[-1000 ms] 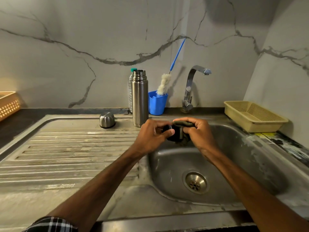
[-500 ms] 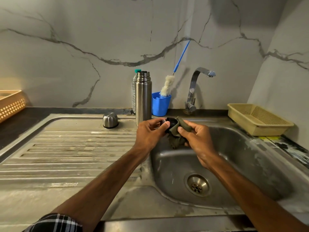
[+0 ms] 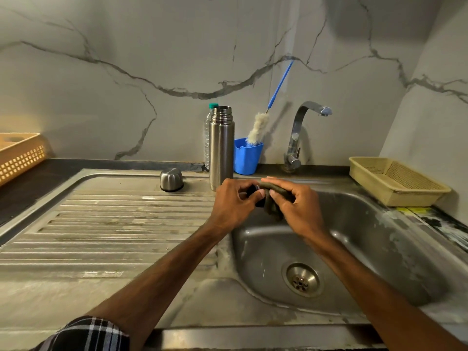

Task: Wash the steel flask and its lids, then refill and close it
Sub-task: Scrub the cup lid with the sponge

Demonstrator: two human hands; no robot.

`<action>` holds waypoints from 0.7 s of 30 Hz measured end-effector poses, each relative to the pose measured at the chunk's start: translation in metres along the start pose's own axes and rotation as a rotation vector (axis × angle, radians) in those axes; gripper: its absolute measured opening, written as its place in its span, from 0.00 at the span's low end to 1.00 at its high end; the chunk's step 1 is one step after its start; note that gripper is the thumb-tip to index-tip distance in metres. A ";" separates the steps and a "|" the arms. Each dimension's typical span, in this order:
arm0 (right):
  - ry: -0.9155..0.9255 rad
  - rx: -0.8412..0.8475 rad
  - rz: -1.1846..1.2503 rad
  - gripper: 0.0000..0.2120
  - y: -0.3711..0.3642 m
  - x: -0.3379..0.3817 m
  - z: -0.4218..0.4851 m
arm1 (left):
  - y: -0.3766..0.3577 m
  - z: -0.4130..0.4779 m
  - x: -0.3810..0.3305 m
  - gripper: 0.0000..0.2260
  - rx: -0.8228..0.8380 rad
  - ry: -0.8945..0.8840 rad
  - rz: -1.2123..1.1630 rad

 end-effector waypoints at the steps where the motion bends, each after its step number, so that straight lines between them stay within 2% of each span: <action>1: -0.054 0.002 0.044 0.14 0.002 -0.007 0.003 | -0.002 0.000 -0.002 0.09 0.044 -0.022 0.029; 3: -0.134 0.015 0.119 0.12 0.005 -0.020 0.005 | -0.007 -0.001 -0.003 0.08 0.088 -0.057 0.088; 8: 0.066 0.081 -0.044 0.15 0.002 -0.002 -0.001 | -0.001 0.002 0.000 0.09 0.069 -0.037 0.064; 12: -0.077 0.073 0.044 0.12 0.003 -0.020 0.005 | -0.004 0.001 -0.003 0.08 0.193 -0.058 0.060; 16: 0.072 0.107 0.008 0.14 0.000 -0.006 0.000 | 0.003 0.005 0.004 0.08 0.123 -0.004 -0.003; 18: -0.015 0.092 0.135 0.13 -0.003 -0.012 0.004 | 0.005 0.004 0.005 0.08 0.173 0.000 -0.053; 21: -0.377 0.076 0.434 0.12 -0.002 -0.029 0.003 | -0.002 -0.002 -0.001 0.11 0.268 0.019 -0.166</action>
Point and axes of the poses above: each hand's wrist, its own z-axis towards the middle knuckle, its own y-axis out of the back of the hand, x = y × z, the point moved 4 cm from there along z, towards the middle knuckle, and after that the axes turned 3 degrees about x, right-handed, at the moved point
